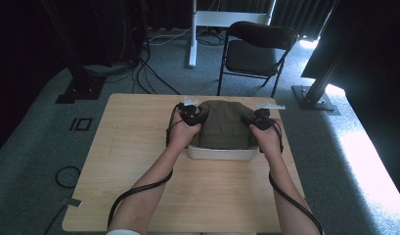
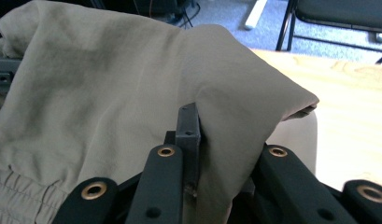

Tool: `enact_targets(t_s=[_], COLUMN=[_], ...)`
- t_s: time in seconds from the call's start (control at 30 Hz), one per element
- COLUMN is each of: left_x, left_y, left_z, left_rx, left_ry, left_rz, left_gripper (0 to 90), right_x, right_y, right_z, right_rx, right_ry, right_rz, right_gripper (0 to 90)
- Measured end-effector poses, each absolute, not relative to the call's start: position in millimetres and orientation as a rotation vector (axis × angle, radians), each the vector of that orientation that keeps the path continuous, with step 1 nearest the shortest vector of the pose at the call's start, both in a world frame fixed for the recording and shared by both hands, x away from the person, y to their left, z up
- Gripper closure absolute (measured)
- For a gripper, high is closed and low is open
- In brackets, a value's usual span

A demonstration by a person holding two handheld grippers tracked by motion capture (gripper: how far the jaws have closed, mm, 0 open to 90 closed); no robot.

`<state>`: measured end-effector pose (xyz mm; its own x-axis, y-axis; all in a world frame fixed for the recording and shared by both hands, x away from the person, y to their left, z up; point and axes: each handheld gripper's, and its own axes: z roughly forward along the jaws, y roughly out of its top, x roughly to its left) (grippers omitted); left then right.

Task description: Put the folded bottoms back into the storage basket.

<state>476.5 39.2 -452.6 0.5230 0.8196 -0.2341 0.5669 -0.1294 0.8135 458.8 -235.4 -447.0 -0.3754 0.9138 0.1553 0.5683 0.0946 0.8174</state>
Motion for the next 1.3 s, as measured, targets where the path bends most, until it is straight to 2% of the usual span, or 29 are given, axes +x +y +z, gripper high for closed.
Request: enact_targets(t_s=[0.3,0.77,1.03,1.17,1.3], left_x=[484.6,487.2,487.5,487.1,486.7], left_y=[33.2,32.1,22.8,19.7,20.3], left_z=[-464.8,-478.7,-479.4,-479.9,-479.2], left_rx=[1.889,2.01,2.127,2.158,2.142], left_ry=[1.209,1.266,1.255,1.253,1.25], left_rz=[0.327,0.347,0.423,0.45,0.424], left_gripper=[82.9,82.7,81.7,79.6,70.7], right_x=[470.9,476.7,484.4,486.3,487.5], right_y=[-228.8,-224.3,-226.4,-223.9,-221.6], right_z=[-469.3,-476.9,-480.0,-479.8,-479.9], right_rx=[1.52,1.56,1.594,1.588,1.578], right_ry=[2.018,2.096,2.148,2.154,2.175], right_rz=[1.087,0.952,0.895,0.856,0.837], right_gripper=[77.2,76.8,75.9,73.2,66.2])
